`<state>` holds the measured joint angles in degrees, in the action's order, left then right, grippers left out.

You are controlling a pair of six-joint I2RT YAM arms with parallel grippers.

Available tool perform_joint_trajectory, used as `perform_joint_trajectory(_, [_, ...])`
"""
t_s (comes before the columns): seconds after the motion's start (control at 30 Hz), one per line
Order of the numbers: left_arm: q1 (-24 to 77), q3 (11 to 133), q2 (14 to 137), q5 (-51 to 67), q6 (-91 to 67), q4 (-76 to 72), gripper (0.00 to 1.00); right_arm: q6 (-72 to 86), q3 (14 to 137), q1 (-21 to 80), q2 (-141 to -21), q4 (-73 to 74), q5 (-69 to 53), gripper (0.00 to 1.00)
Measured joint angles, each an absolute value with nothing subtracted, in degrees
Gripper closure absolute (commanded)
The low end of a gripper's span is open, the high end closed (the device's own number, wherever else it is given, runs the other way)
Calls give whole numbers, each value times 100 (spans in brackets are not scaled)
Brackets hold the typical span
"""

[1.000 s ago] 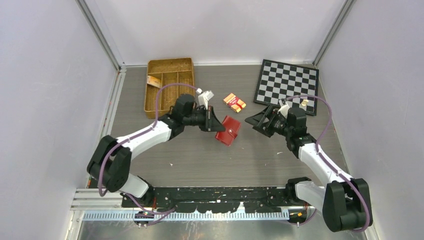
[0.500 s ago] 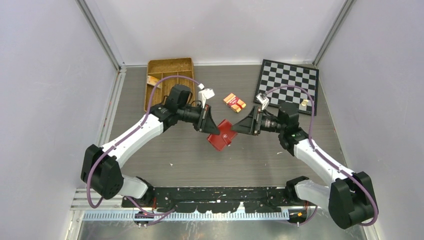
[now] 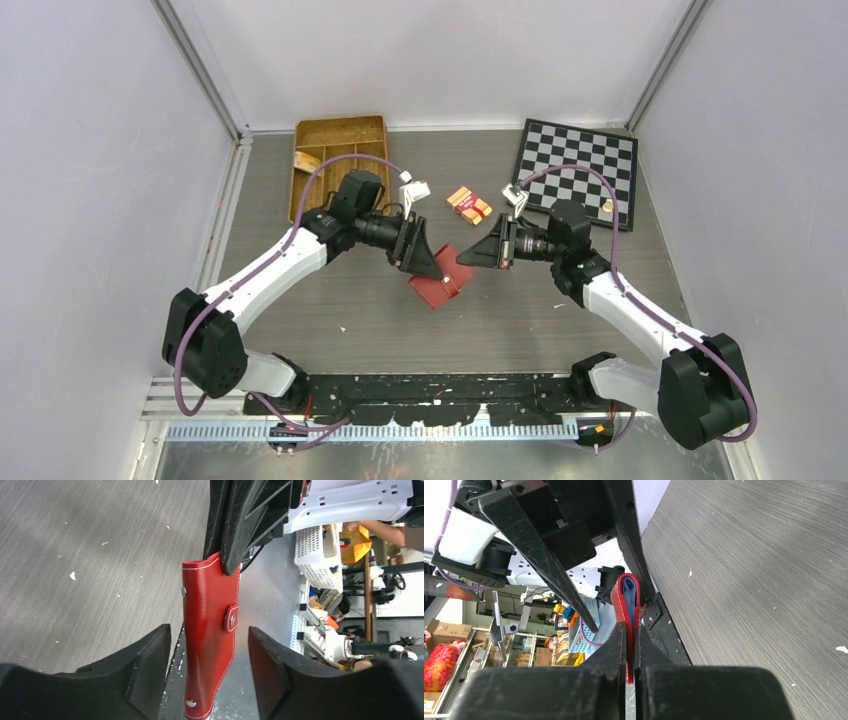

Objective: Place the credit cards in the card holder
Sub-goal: Open the card holder at the center of the board.

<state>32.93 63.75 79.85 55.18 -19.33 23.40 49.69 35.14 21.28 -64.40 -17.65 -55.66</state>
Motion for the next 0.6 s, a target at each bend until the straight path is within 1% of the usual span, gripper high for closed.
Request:
perform_joint_trajectory(0.07, [3293,6337,7985,5564,-1933,2296,37,4991,3544,2130,-6440,-1850,-5590,100])
perform_joint_trajectory(0.1, [3293,6320,7985,5575,-1938,2294,41,5000,3555,2130,-6440,-1881,-5601,99])
perform_joint_trajectory(0.23, [3286,6261,7985,5638,-1942,2296,58,5019,3642,2130,-6453,-1979,-5649,99])
perform_joint_trajectory(0.27, [3282,6254,7985,5658,-1942,2292,67,5017,3662,2132,-6458,-1990,-5653,99])
perform_joint_trajectory(0.3, [3271,6243,7985,5669,-1949,2285,74,5017,3680,2132,-6466,-2003,-5662,100])
perform_joint_trajectory(0.33, [3253,6233,7979,5686,-1966,2276,78,5015,3697,2130,-6479,-2016,-5664,99])
perform_joint_trajectory(0.43, [3205,6154,7935,5745,-2025,2204,80,4993,3710,2130,-6521,-2016,-5664,100])
perform_joint_trajectory(0.5, [3173,6090,7913,5811,-2084,2119,76,4960,3717,2132,-6541,-2008,-5655,100])
perform_joint_trajectory(0.53, [3166,6066,7909,5833,-2104,2082,76,4950,3721,2132,-6541,-1990,-5651,99])
perform_joint_trajectory(0.57, [3155,6047,7909,5863,-2130,2040,81,4921,3736,2132,-6541,-1957,-5653,99])
perform_joint_trajectory(0.6, [3146,6029,7909,5885,-2185,1999,90,4890,3754,2132,-6541,-1922,-5653,99])
